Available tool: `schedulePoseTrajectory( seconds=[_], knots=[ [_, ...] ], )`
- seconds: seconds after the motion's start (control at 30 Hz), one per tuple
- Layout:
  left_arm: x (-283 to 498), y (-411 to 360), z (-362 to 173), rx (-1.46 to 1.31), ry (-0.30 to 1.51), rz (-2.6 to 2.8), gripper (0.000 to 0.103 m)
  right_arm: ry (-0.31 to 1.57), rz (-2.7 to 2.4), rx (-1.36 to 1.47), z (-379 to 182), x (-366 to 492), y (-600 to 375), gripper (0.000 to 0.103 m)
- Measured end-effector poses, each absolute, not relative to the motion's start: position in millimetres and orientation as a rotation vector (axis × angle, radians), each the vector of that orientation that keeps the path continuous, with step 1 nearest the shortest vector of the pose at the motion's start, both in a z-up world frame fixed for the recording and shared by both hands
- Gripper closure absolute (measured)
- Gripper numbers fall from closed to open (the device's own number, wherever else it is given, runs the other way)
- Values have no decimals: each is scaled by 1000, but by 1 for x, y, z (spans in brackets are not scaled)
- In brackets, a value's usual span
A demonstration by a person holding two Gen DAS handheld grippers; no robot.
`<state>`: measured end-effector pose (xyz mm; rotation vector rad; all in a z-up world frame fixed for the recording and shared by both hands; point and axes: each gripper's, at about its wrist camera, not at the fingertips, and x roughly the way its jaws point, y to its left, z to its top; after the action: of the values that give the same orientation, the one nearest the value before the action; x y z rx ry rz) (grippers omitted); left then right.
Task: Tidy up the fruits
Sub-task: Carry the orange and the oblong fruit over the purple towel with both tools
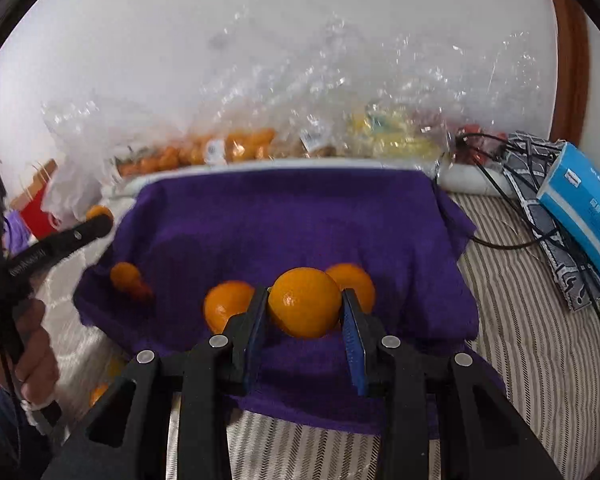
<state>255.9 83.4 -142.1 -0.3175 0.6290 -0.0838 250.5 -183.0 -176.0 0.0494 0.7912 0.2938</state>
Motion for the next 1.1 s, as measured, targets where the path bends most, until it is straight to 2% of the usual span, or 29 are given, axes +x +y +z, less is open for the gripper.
schedulePoseTrajectory(
  seconds=[0.63,1.1],
  knots=[
    [258,104,-145,-421,637,-85,62,819,274,40,-177,252,-186,67],
    [266,82,-158,-398,701,-114,62,879,261,-15,-187,256,-177,67]
  ],
)
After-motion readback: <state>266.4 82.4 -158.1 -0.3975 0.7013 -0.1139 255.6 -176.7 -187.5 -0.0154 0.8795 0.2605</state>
